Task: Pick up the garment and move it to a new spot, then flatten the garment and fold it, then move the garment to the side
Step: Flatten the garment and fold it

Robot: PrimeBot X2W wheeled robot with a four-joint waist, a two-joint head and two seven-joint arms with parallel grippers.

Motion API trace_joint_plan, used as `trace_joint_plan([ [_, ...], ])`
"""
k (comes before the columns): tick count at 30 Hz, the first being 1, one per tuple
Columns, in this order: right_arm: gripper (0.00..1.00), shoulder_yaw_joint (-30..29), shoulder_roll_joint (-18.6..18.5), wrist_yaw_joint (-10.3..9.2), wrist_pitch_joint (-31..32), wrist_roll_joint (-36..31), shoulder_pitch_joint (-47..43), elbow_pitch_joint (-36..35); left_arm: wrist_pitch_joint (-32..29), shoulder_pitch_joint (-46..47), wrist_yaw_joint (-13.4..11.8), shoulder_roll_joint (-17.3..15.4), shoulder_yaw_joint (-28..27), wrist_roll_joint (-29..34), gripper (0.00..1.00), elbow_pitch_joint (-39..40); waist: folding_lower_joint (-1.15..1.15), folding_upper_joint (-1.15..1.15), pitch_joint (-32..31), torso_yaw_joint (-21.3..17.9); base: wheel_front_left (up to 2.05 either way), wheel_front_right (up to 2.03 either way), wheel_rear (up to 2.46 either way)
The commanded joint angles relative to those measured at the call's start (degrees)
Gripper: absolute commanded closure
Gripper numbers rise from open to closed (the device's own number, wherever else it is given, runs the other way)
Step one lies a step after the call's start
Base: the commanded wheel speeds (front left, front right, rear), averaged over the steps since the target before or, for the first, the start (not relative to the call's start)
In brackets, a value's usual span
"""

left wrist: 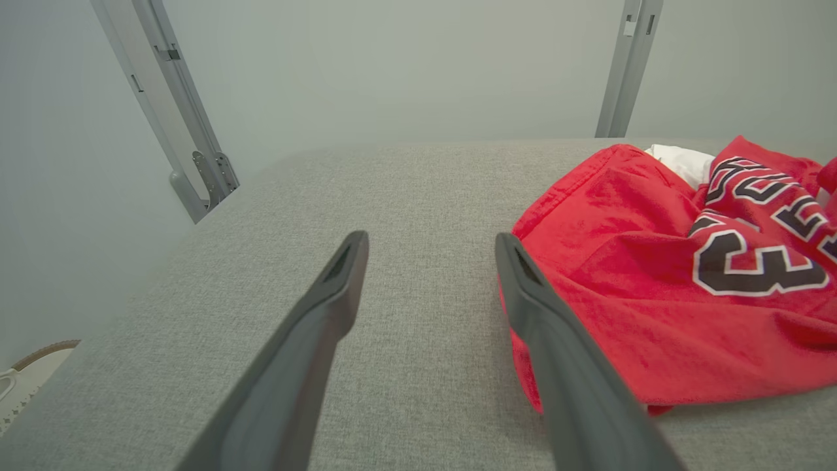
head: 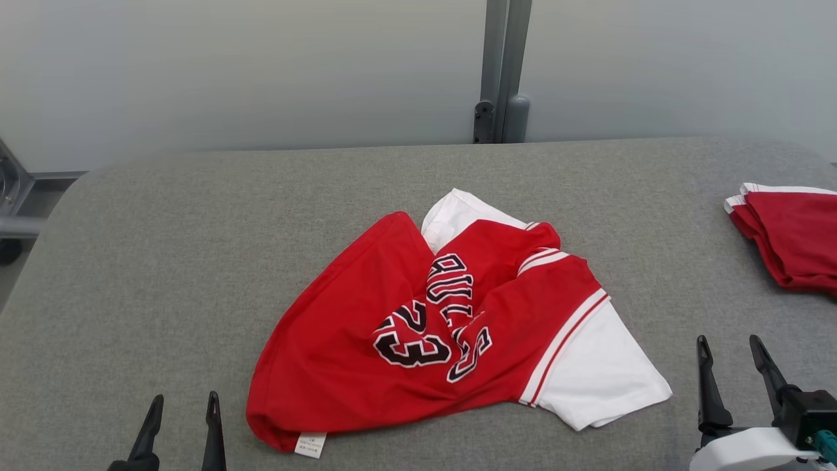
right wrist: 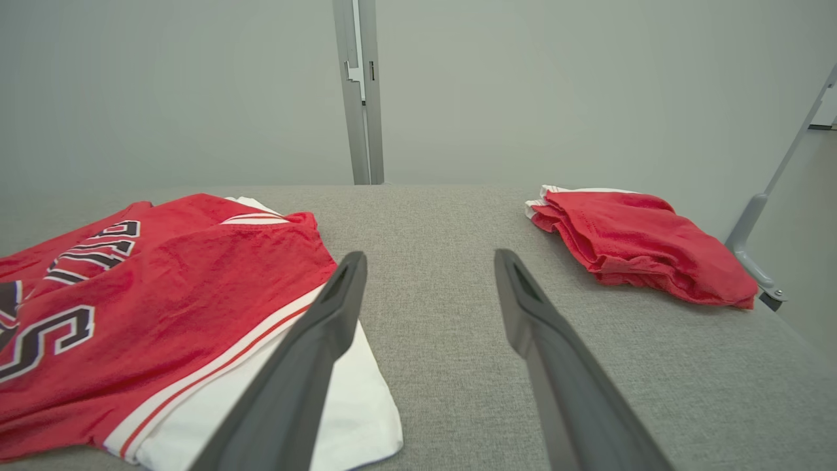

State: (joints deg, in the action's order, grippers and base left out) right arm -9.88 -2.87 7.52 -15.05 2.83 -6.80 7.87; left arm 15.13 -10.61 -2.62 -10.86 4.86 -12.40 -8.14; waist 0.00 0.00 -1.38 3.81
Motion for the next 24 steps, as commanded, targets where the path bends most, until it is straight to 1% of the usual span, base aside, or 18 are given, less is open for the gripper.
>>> trace_joint_plan([
  [1,0.0,0.1,-0.1,-0.07,-0.2,-0.1,0.3,0.1,0.0,-0.5,1.1,0.4,-0.6,0.7,0.0,-0.4,0.0,0.0,0.0,0.5,0.0,0.0,0.0],
  [5,0.0,0.4,-0.1,-0.07,-0.2,0.1,0.5,0.0,0.0,0.4,3.7,1.3,-2.0,2.1,0.0,-1.0,0.0,0.0,0.3,1.2,0.0,0.0,0.0],
  [10,0.0,1.0,-0.1,-0.07,-0.2,0.2,0.5,0.5,0.0,1.0,6.3,2.3,-3.6,3.5,0.0,-2.1,0.0,0.0,0.2,1.6,0.0,0.0,0.0],
  [18,0.0,1.9,-0.1,-0.07,-0.2,0.4,0.3,0.9,0.0,1.3,8.1,3.5,-5.2,5.0,0.0,-3.0,0.0,0.0,-0.2,1.6,0.0,0.0,0.0],
  [24,0.0,2.3,-0.1,-0.07,-0.2,0.5,0.1,0.9,0.0,1.4,8.9,4.1,-5.9,6.0,0.0,-3.5,0.0,0.0,-0.5,1.3,0.0,0.0,0.0],
])
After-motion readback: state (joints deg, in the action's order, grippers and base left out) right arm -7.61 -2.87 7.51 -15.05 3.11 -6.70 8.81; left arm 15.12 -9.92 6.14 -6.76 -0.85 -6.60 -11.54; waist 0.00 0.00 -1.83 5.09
